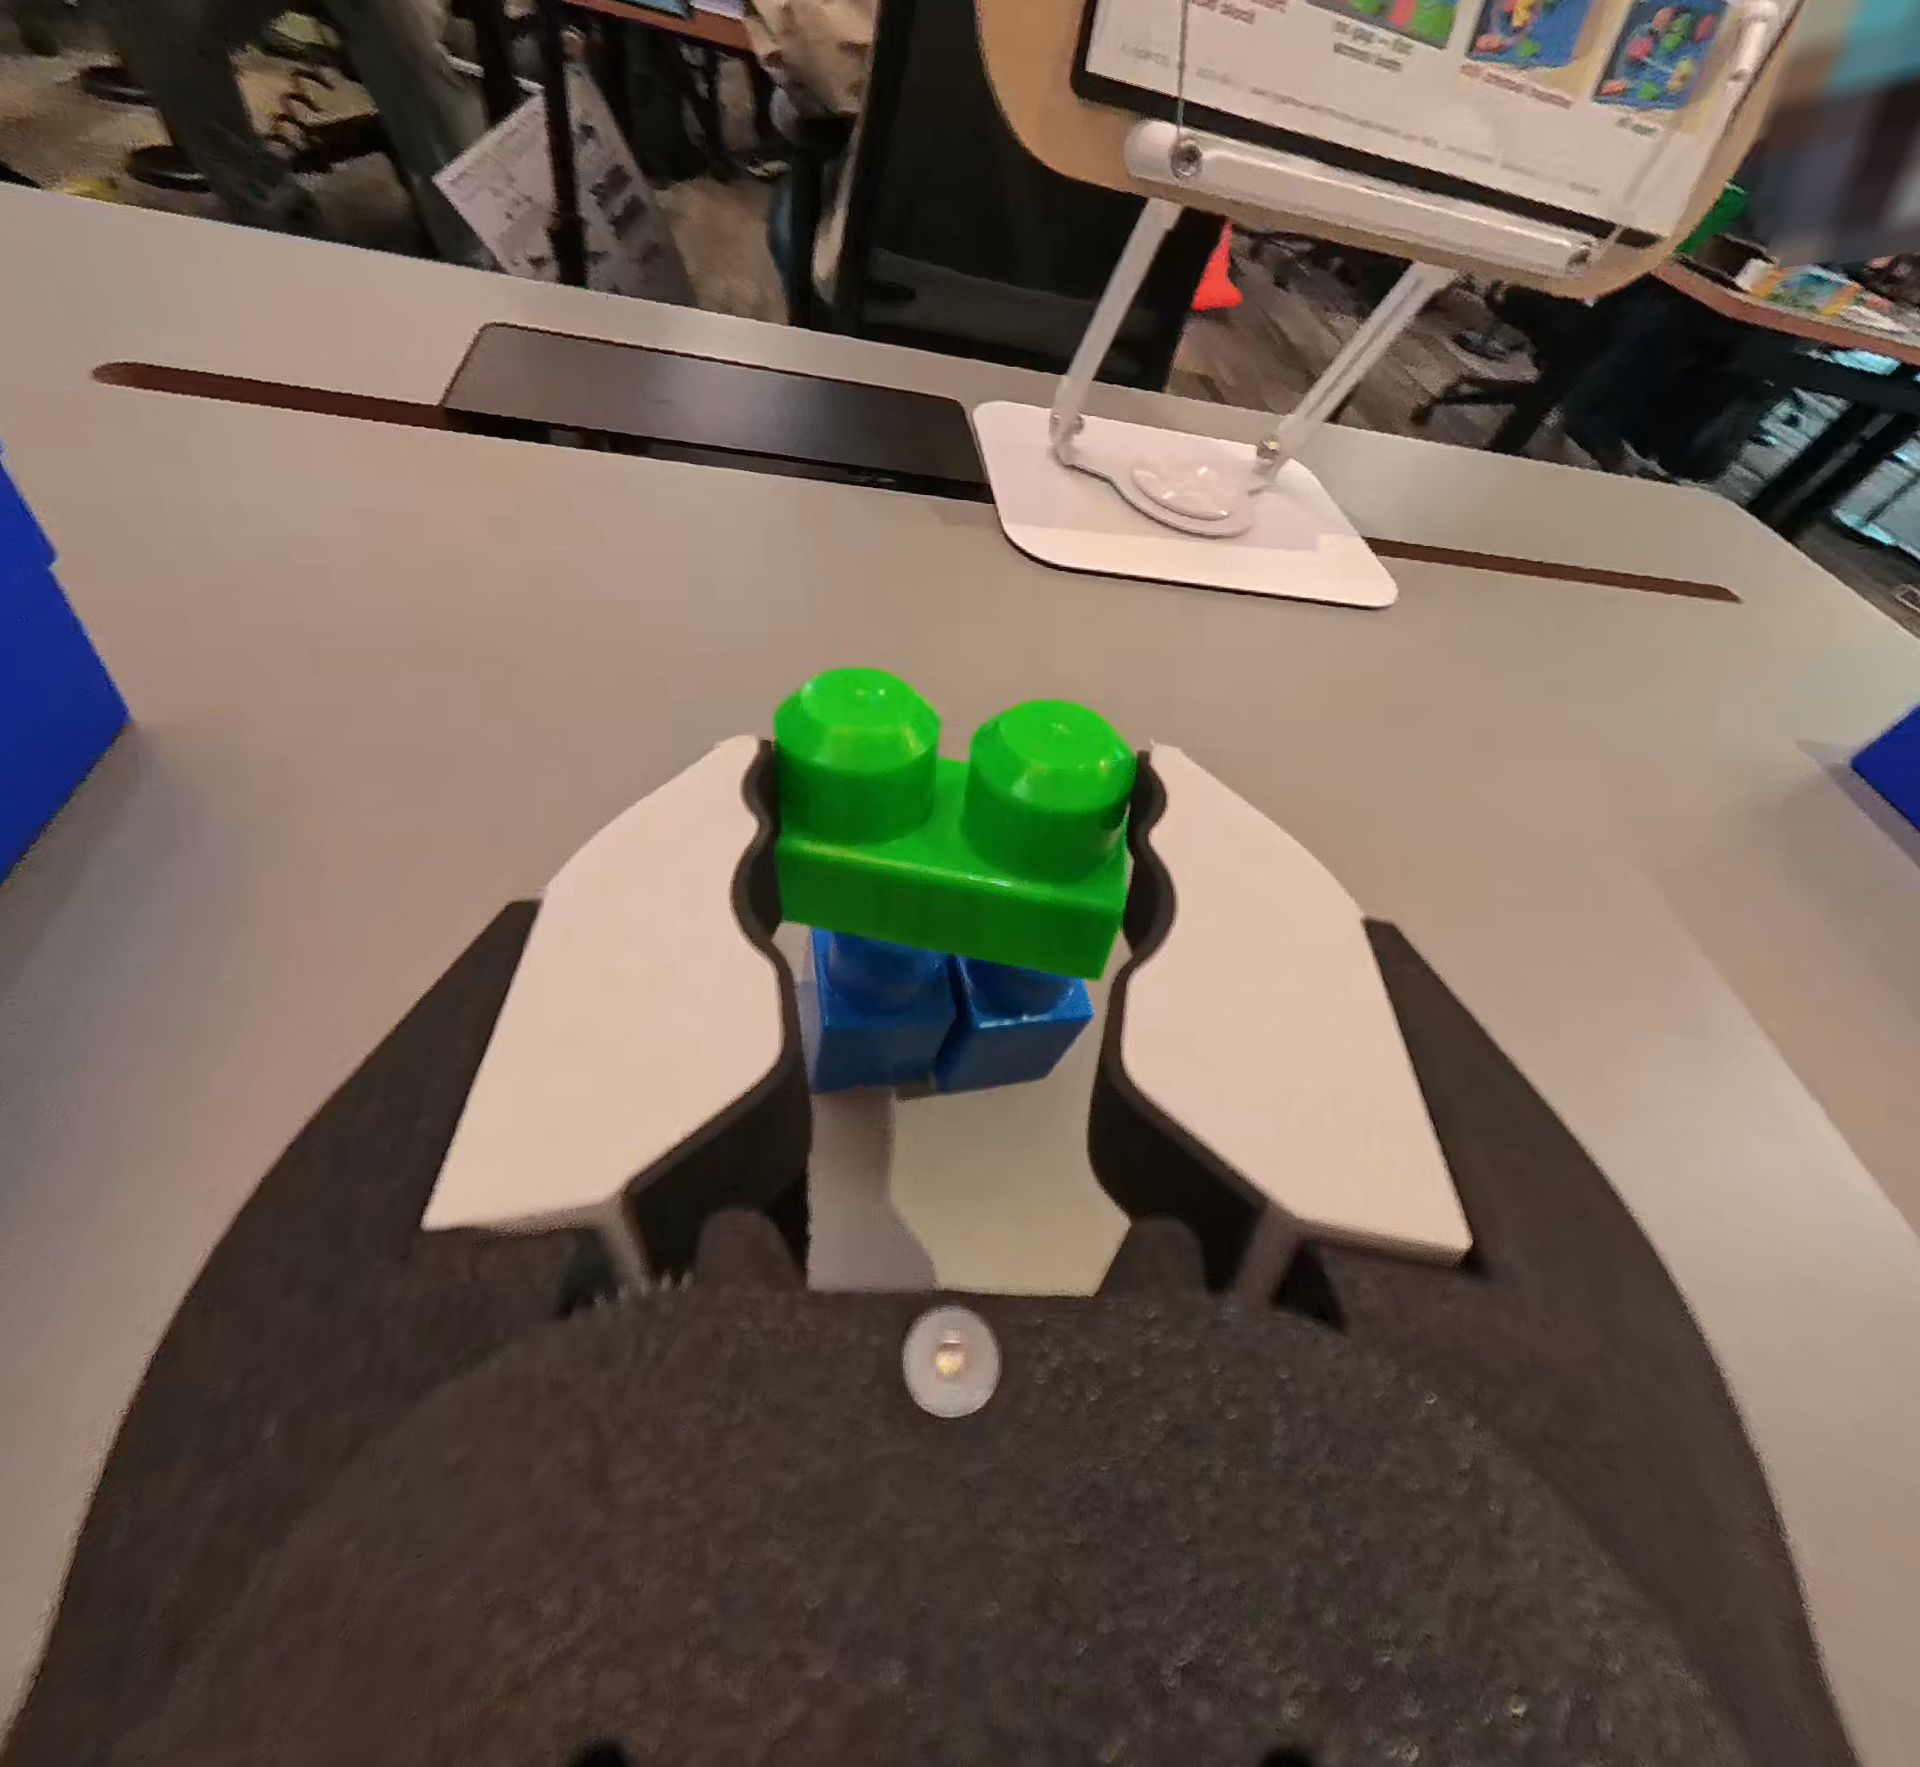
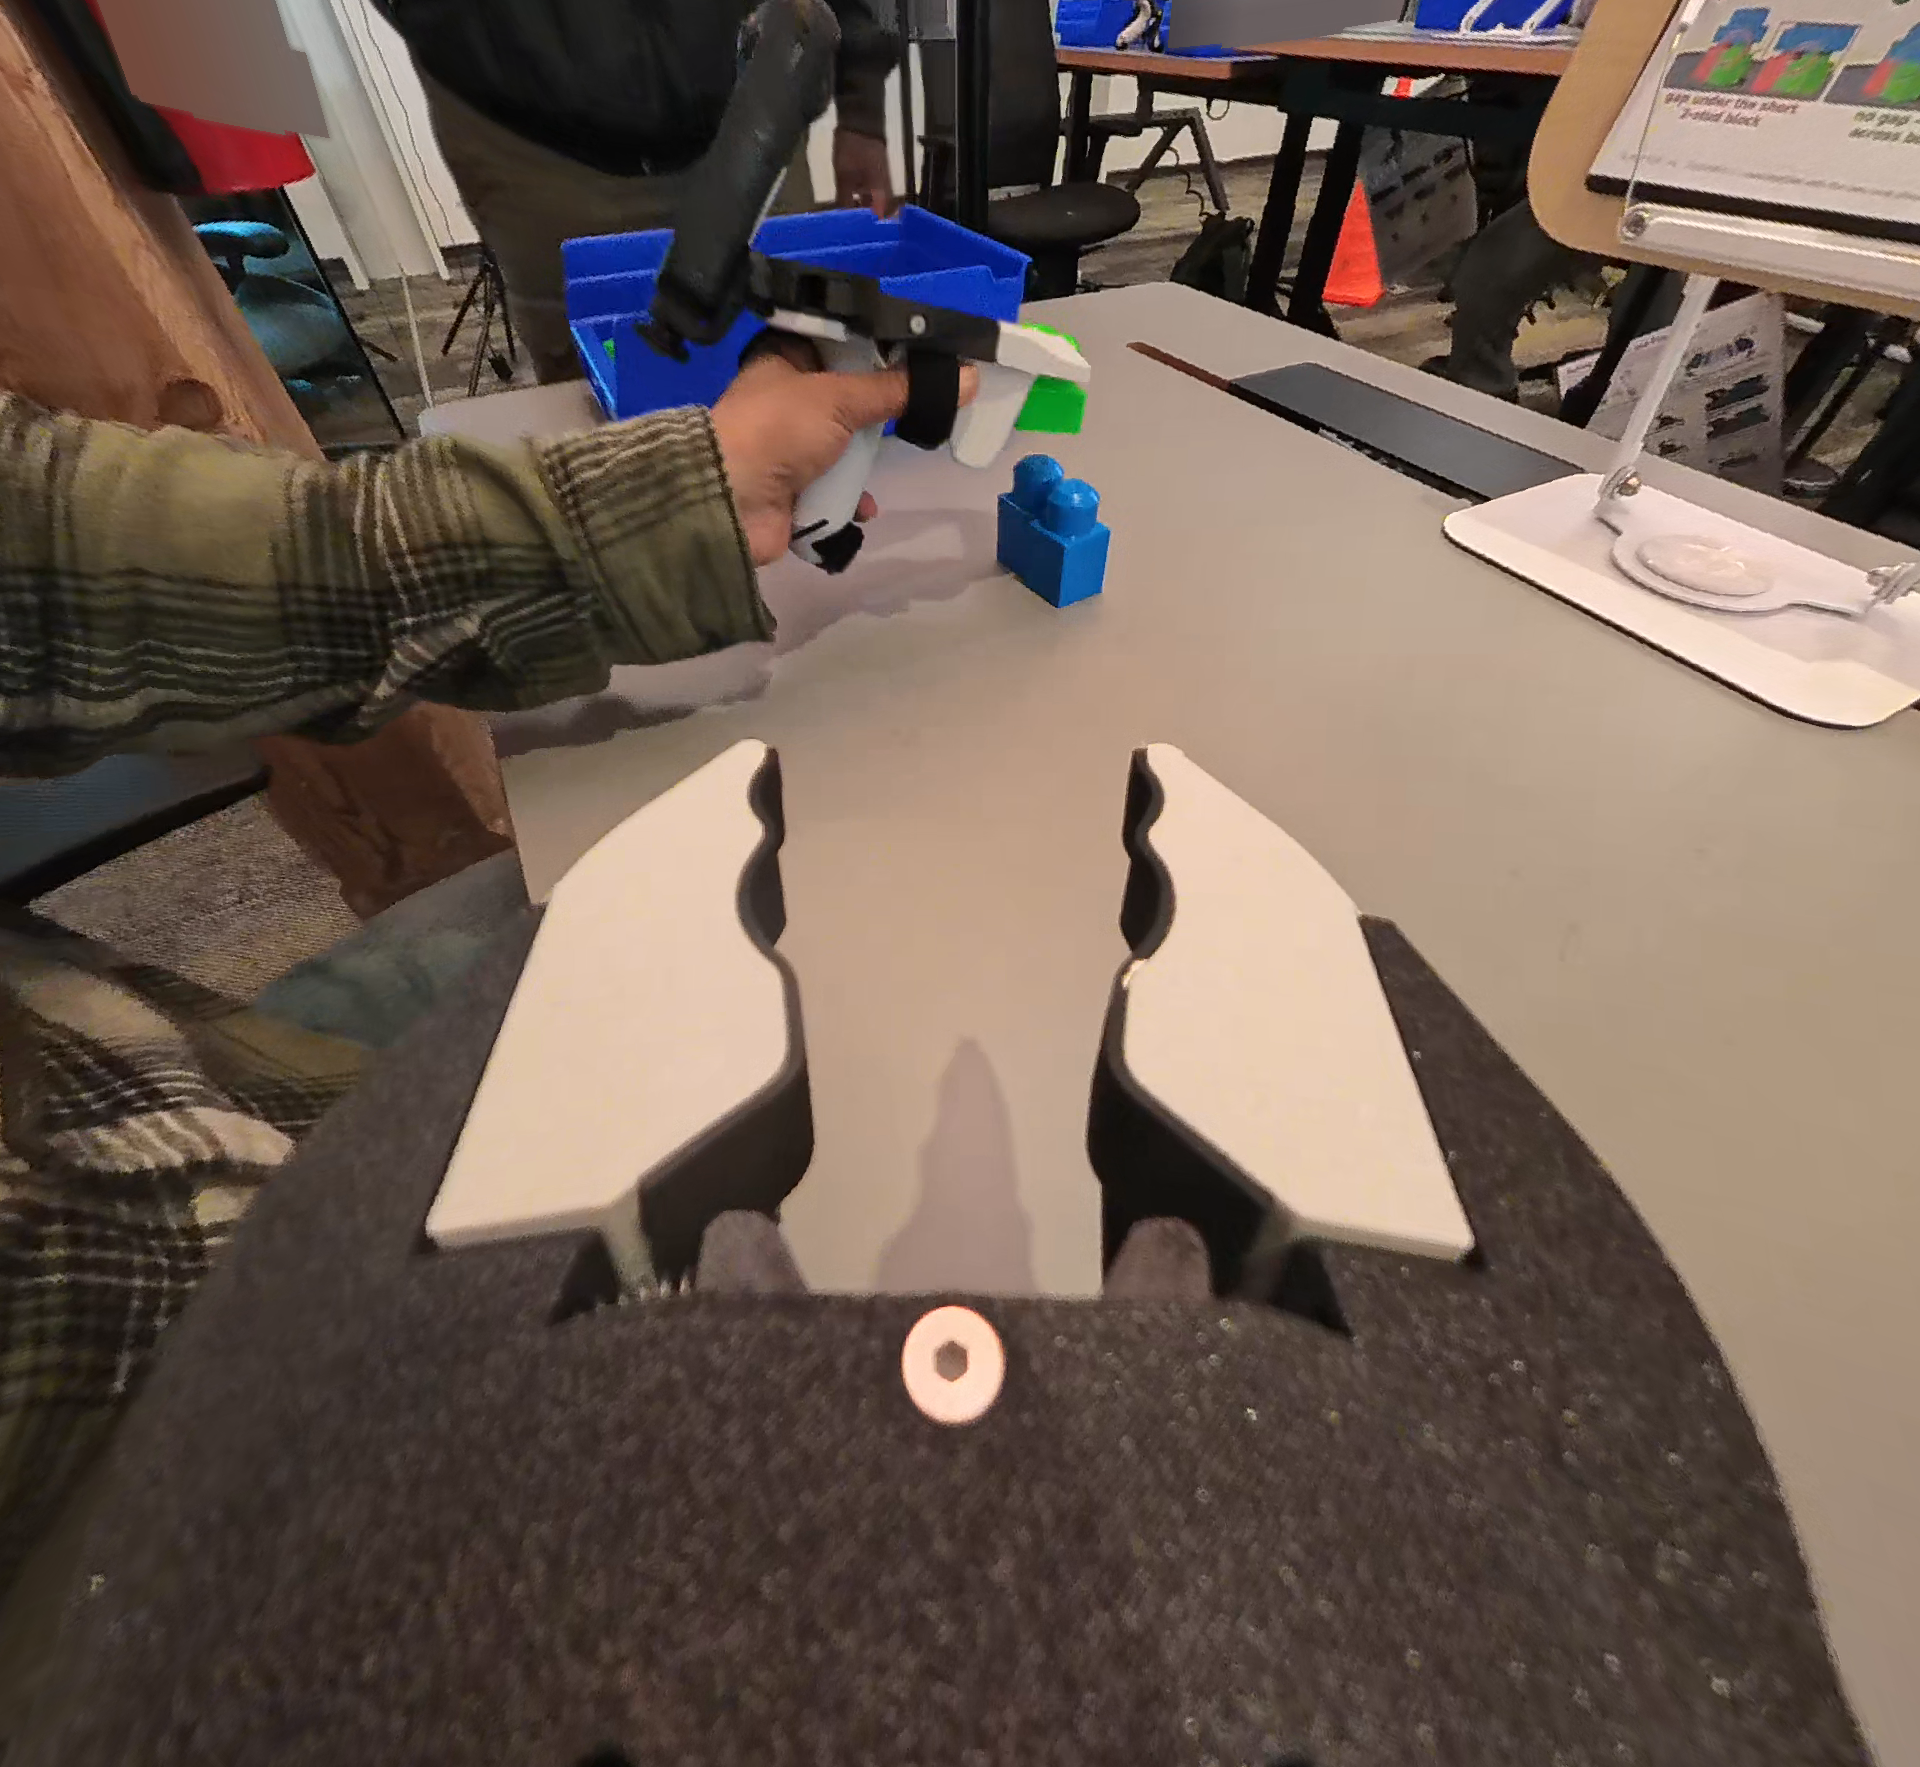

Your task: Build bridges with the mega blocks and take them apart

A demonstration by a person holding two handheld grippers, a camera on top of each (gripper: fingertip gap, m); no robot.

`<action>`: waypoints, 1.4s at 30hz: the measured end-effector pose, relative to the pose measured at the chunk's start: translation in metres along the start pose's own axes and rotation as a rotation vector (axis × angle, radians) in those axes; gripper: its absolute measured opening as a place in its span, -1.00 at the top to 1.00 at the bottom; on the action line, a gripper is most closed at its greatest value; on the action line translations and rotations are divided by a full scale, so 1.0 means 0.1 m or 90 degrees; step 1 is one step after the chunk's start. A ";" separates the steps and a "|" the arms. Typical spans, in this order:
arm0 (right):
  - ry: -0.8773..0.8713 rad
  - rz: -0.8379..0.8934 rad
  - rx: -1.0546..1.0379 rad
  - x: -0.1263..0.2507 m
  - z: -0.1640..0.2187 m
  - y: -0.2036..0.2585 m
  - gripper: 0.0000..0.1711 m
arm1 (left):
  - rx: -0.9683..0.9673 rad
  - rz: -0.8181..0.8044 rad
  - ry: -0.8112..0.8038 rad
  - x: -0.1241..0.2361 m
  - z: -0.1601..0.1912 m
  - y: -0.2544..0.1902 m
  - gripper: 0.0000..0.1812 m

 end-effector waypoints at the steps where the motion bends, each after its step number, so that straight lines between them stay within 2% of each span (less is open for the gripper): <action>1: -0.002 0.000 0.001 0.02 0.00 -0.01 0.27 | -0.002 -0.012 -0.007 -0.01 0.01 -0.03 0.29; 5: -0.013 0.002 -0.002 0.08 0.02 -0.04 0.28 | -0.049 -0.068 -0.008 -0.06 0.08 -0.12 0.29; 12: -0.018 -0.004 -0.009 0.11 0.08 -0.06 0.28 | -0.037 -0.081 -0.001 -0.10 0.18 -0.26 0.29; 20: -0.017 -0.004 -0.009 0.11 0.07 -0.09 0.28 | -0.020 -0.120 0.018 -0.14 0.29 -0.16 0.29; 29: -0.014 -0.002 -0.009 0.09 0.06 -0.08 0.28 | -0.055 -0.125 0.026 -0.17 0.35 -0.16 0.29; 42: -0.014 0.013 0.005 0.13 0.00 -0.07 0.26 | -0.045 -0.081 0.037 -0.12 0.33 -0.12 0.29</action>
Point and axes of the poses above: each gripper's, where its closed fingertips meet, x back along the fingers, z out of its underside, y = z × x across the jaws, the point moved 9 cm from there along x, back along the fingers, and after that the axes turned 4 degrees about x, right-handed, at the moved point
